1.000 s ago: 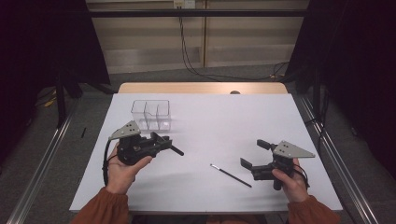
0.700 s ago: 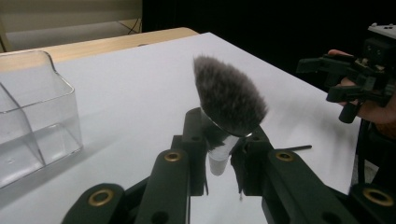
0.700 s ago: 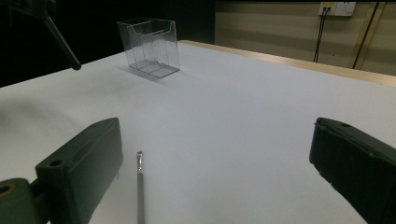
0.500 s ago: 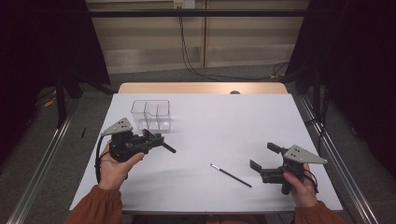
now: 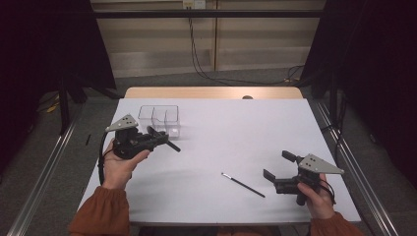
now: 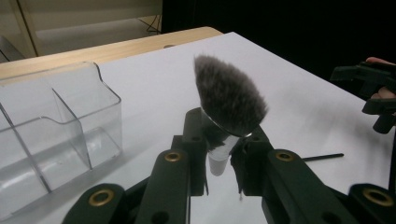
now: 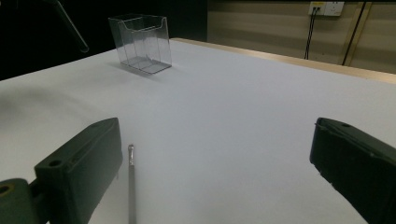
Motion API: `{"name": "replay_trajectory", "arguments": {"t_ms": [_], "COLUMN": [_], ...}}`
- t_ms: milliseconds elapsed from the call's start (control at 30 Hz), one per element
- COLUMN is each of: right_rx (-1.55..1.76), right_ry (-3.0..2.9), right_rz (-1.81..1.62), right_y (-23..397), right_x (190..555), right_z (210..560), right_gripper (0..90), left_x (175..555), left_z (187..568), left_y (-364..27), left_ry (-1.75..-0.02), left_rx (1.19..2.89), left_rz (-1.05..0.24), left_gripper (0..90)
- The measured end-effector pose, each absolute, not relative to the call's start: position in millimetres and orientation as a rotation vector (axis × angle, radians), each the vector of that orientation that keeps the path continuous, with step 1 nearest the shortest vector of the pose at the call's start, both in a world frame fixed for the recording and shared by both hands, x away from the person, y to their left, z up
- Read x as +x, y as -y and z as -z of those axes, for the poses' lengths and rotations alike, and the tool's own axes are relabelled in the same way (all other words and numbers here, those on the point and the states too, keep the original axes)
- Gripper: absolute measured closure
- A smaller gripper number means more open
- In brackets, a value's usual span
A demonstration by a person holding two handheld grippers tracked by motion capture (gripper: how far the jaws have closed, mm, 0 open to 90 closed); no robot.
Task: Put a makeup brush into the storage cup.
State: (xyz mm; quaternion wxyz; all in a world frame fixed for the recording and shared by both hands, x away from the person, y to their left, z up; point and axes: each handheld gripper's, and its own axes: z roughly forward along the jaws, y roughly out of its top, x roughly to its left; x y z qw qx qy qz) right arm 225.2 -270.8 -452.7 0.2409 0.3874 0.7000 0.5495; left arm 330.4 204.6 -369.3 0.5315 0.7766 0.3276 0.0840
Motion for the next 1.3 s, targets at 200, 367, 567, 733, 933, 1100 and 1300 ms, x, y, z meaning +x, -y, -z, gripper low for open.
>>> {"name": "replay_trajectory", "arguments": {"t_ms": [200, 367, 567, 733, 933, 1100, 1300], "right_rx": [1.058, 1.054, 1.051, 1.055, 1.055, 1.049, 1.048], "right_ry": [-1.92, -1.925, -1.928, -1.928, -1.931, -1.936, -1.936], "right_rz": [-1.513, -1.507, -1.506, -1.512, -1.512, -1.512, -1.51], "right_y": [271.5, 271.5, 271.2, 271.8, 271.8, 271.7, 271.0], "right_x": [225.6, 225.4, 225.5, 225.8, 225.6, 225.6, 225.2], "right_z": [452.8, 452.8, 452.9, 453.0, 453.0, 453.1, 452.9], "right_gripper": [1.6, 1.4, 0.9, 0.7, 0.2, 0.0, 0.0], "left_x": [340.3, 349.4, 359.3, 365.3, 374.7, 378.1, 390.2], "left_z": [362.8, 358.7, 354.9, 349.3, 343.3, 339.1, 339.4], "left_y": [-204.8, -208.6, -209.2, -207.1, -206.6, -201.6, -198.2], "left_ry": [-0.796, -0.822, -0.846, -0.845, -0.857, -0.856, -0.878], "left_rx": [1.843, 1.809, 1.787, 1.754, 1.753, 1.762, 1.774], "left_rz": [-0.225, -0.24, -0.249, -0.291, -0.331, -0.346, -0.373], "left_gripper": [77.0, 77.1, 77.1, 77.1, 77.1, 77.1, 77.1]}}
